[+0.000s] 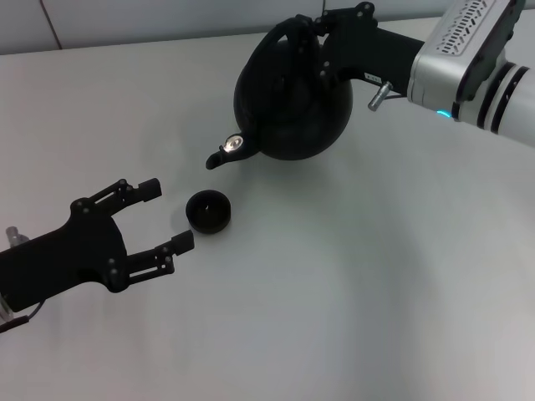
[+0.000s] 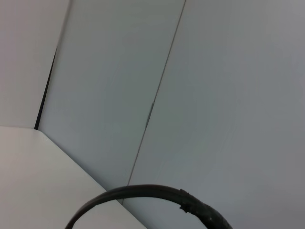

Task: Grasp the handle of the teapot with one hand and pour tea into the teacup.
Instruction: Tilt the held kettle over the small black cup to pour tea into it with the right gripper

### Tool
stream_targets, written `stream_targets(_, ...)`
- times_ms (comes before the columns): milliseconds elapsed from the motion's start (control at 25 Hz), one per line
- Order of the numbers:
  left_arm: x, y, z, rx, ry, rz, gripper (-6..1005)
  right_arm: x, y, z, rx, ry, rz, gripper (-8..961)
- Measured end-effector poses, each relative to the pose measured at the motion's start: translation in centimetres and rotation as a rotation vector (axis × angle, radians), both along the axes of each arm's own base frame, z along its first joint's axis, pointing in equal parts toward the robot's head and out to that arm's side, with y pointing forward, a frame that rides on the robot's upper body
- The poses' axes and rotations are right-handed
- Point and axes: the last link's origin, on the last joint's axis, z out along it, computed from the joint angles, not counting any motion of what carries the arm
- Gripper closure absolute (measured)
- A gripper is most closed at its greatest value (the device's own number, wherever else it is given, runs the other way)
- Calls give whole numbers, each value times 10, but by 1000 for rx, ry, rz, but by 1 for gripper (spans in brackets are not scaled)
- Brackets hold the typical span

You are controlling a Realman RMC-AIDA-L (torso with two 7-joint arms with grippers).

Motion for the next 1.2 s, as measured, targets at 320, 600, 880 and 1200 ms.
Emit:
stream_targets(320,-1,1,0,1,5,9,129,-1,-1,-2,-8,-30,17,833)
stream_targets(600,-4,4,1,12,24,28,129,-2,-2,-5,-24,-64,40,832)
stream_targets(880,-12,8,2,32,58,62,129,-8,-2,-5,-22,-70,61,833)
stream_targets(1200,-18,8,2,44,80,92,130,-11,-2,-6,-26,-102,89,833)
